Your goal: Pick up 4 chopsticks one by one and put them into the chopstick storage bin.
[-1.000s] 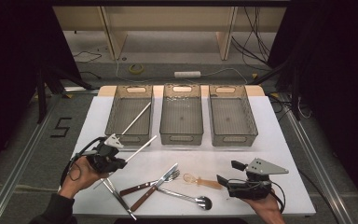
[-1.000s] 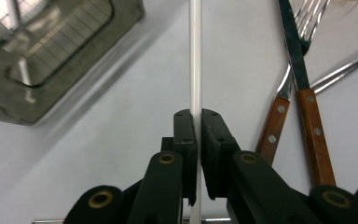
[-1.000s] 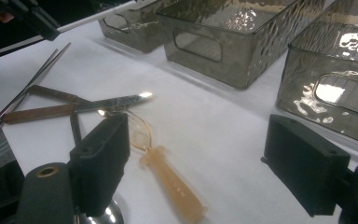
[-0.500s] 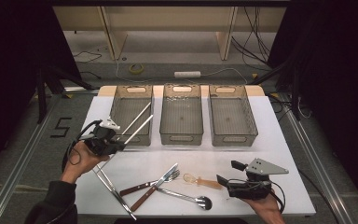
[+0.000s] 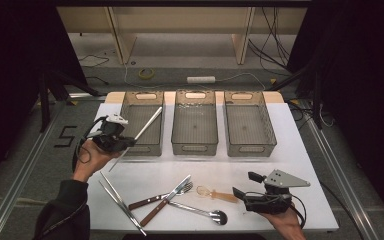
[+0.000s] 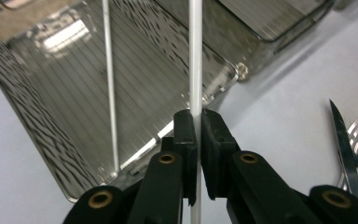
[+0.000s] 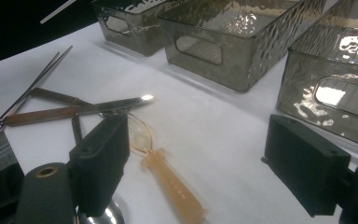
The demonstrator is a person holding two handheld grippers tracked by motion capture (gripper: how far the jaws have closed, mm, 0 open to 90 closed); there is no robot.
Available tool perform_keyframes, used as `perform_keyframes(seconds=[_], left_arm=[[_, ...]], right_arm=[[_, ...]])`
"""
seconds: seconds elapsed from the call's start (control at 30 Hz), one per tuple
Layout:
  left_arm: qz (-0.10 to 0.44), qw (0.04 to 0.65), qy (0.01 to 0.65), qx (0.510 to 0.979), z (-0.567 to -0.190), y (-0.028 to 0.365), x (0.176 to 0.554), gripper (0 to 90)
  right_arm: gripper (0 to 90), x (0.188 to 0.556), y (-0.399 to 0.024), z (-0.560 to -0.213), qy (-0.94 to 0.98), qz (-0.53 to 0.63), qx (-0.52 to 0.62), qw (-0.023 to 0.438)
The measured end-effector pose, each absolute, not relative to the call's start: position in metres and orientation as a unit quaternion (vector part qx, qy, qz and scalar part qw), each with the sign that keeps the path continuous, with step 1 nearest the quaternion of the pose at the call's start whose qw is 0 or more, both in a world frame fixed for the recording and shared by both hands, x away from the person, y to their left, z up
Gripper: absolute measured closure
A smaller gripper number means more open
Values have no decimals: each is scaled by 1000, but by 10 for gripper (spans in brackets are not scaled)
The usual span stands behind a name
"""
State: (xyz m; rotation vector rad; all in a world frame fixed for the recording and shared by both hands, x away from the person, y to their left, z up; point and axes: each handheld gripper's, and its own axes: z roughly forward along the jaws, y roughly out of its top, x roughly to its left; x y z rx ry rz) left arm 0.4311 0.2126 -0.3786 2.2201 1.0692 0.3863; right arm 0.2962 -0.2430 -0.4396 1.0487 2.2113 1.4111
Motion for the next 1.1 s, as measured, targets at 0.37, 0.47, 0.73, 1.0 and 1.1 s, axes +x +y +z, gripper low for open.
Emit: perform_keyframes(seconds=[0.37, 0.47, 0.73, 1.0, 1.1], left_arm=[[165, 345, 428, 819, -372, 215, 461, 849], [170, 342, 431, 818, -371, 215, 467, 849], [183, 342, 439, 811, -363, 213, 484, 849], [195, 341, 449, 803, -362, 214, 502, 849], [200, 343, 451, 799, -362, 214, 507, 849]], right_arm=[[223, 296, -243, -439, 770, 498, 365, 161], [219, 296, -244, -439, 770, 499, 365, 161], [209, 296, -243, -439, 770, 499, 363, 161], [209, 296, -243, -439, 770, 499, 363, 160], [209, 296, -242, -440, 771, 499, 362, 159]])
